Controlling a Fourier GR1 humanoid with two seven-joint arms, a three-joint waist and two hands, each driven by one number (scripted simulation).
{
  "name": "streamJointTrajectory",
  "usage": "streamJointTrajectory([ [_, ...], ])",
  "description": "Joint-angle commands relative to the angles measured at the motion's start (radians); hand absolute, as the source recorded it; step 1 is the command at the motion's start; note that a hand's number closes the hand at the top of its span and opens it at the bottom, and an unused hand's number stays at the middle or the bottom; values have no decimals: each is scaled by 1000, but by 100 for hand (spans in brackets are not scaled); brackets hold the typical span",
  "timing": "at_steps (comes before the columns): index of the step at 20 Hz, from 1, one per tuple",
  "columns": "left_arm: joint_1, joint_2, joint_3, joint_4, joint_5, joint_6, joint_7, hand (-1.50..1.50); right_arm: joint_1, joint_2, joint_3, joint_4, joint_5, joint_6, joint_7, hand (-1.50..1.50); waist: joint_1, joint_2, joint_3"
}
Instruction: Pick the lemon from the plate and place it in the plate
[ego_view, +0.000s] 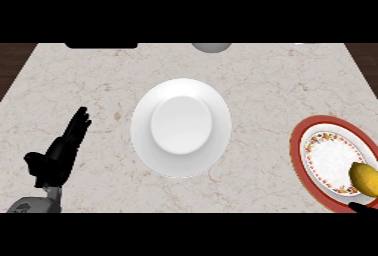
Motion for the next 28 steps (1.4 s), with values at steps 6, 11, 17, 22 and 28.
streamJointTrajectory([
  [6, -6, -5, 25, -14, -27, -6, 15, 0, -64, -118, -33, -87, -30, 265, 362, -150, 2, 0, 2],
  [11, 38, -73, -7, -32, -75, 16, 1, 0, -75, -72, -28, -43, 23, 330, 394, -150, 2, -1, 3],
  [17, -17, -75, 16, -50, -63, -2, 62, 0, -134, -100, -55, 149, 26, 432, 334, -150, 4, -1, 4],
  [22, -6, -68, 87, 38, -82, -72, -16, 0, -173, 22, -48, 148, 120, 453, 336, -150, 0, -1, 3],
  [28, 14, -78, 104, -6, -98, -94, 5, 0, -292, 46, -44, 311, 232, 461, 326, -150, 4, -1, 3],
])
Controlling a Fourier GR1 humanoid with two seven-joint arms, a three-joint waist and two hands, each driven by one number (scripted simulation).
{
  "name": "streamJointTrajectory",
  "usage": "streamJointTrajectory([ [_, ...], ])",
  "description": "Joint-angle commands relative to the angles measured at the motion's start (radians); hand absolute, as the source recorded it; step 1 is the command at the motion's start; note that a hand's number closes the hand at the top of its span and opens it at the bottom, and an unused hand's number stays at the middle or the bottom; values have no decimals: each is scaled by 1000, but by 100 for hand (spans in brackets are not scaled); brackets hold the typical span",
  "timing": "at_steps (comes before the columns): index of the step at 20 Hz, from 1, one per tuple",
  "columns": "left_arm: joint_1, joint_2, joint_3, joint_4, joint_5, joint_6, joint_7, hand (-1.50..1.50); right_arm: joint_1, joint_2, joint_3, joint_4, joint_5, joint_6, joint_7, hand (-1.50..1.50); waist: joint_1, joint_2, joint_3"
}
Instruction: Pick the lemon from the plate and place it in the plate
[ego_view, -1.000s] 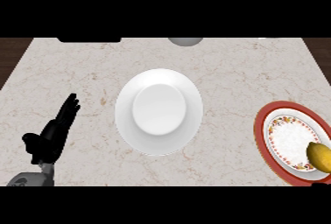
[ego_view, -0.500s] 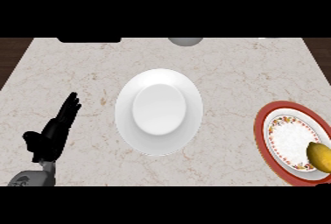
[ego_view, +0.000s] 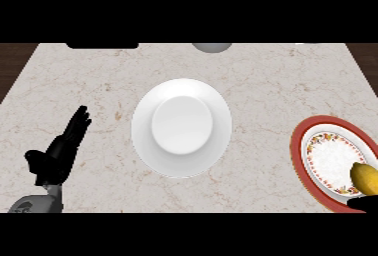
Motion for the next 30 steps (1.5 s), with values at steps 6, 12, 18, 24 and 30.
streamJointTrajectory([
  [6, 14, -18, 48, -31, -27, -46, 37, 0, -57, 77, -42, 195, 122, -5, -114, -150, -1, 0, 0],
  [12, -31, -38, 40, -15, -45, -32, 31, 0, -148, 68, -31, 360, 95, 32, -278, 150, 2, 2, 0],
  [18, -1, -38, 75, 32, -50, -58, -39, 0, -86, 91, -51, 291, 121, 13, -314, 150, -3, 0, 0],
  [24, 36, -35, 62, -31, -56, -50, 0, 0, 180, 327, 178, -66, 356, -207, -164, 150, -29, -10, -3],
  [30, 26, -36, 79, -31, -51, -33, 24, 0, 391, 424, 405, -351, 710, -363, -30, 150, -36, -10, -4],
])
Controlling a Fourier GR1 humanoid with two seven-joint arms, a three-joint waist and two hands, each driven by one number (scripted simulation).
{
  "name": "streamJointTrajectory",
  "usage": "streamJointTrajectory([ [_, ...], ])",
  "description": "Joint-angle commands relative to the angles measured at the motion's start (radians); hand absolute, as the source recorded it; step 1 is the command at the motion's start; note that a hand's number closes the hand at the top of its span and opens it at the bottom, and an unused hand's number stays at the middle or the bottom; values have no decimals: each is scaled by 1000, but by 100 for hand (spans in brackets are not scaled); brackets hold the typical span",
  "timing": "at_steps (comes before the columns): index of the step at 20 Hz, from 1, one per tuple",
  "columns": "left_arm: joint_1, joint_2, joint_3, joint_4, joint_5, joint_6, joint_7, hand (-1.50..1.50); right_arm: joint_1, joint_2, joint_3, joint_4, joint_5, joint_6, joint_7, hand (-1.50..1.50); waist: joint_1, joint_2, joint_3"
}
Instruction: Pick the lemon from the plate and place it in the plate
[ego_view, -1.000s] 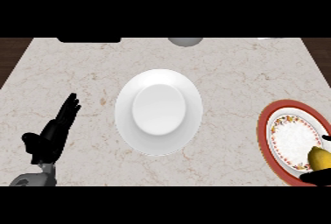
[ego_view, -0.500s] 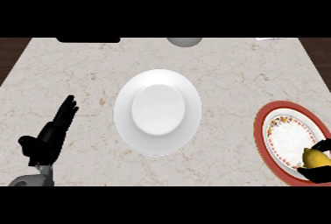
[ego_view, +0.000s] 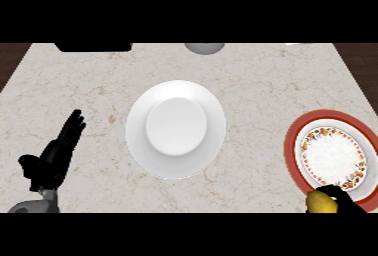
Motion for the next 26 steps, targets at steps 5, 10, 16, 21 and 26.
streamJointTrajectory([
  [5, 0, -6, -15, -46, -4, -3, 31, 0, 323, 156, 388, -331, 474, -145, 141, 150, 7, 7, 14],
  [10, -22, 4, -1, -19, -15, 4, 28, 0, 420, 179, 620, -510, 753, -102, 206, 150, 8, 9, 14],
  [16, -20, -28, -4, -17, -8, 13, 20, 0, 379, 204, 838, -609, 1081, -87, 305, 150, 13, 9, 13],
  [21, -7, -29, -15, -38, -19, 1, 22, 0, 174, 203, 996, -563, 1207, 89, 483, 150, 34, 17, 15],
  [26, -53, -21, -2, -20, -11, -9, 35, 0, 22, 199, 971, -546, 1115, 162, 515, 150, 47, 22, 14],
])
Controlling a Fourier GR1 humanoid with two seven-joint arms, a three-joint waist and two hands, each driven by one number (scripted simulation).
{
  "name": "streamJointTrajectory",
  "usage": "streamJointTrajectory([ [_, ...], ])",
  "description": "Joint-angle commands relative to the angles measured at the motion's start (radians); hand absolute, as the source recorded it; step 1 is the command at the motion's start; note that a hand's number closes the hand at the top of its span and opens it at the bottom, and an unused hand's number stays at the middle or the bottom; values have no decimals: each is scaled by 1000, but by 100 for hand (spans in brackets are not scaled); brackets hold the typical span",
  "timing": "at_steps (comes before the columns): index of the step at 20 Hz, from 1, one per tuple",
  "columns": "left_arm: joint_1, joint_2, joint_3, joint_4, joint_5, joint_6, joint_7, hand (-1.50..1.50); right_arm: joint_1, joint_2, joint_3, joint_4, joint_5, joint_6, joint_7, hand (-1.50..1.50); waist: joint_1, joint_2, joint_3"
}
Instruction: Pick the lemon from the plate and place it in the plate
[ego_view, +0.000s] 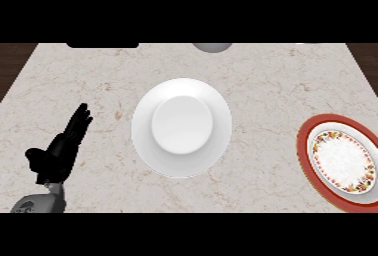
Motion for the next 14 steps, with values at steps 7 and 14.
streamJointTrajectory([
  [7, -15, -8, -24, 16, -11, -25, -18, 0, -261, 109, 24, 42, -193, 108, 77, 150, 44, 17, 0],
  [14, -24, -27, -50, 16, -39, -11, -34, 0, -457, 112, -128, 198, -372, 54, 119, 150, 77, 29, 0],
])
